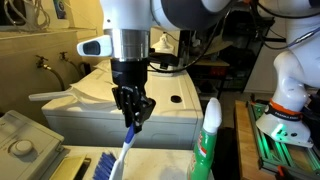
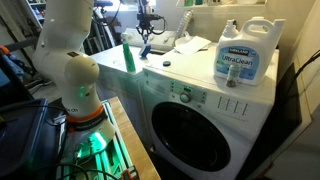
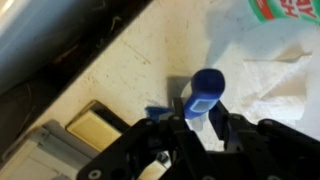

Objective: Move the brush from the right machine to the left one

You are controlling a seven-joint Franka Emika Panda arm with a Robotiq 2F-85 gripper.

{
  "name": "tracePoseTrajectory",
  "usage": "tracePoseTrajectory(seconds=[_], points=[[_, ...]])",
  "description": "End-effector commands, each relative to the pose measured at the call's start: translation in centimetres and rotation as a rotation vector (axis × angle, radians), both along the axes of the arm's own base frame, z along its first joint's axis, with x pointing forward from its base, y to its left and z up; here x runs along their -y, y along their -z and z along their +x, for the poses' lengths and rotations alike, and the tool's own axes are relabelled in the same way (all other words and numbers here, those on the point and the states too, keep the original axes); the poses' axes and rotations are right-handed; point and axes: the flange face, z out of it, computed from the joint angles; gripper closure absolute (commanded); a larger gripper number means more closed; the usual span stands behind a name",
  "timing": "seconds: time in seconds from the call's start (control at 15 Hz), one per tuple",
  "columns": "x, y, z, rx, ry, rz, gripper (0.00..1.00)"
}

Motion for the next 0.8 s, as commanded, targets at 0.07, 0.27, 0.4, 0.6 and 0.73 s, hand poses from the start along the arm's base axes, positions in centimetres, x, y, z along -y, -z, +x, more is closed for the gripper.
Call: tracePoseTrajectory(seconds=[0.07, 0.27, 0.4, 0.6, 0.73], points=[[3.1, 1.0, 1.2, -0.100, 0.003, -0.157, 0.30], [3.3, -1.2, 0.2, -0.130, -0.026, -0.135, 0.08], [3.7, -4.0, -0.5, -0.096, -0.012, -0.083, 0.00], [6.0, -9.0, -2.4, 0.007, -0.024, -0.033, 0.00], [8.2, -12.1, -2.7, 0.074, 0.033, 0.073, 0.00]])
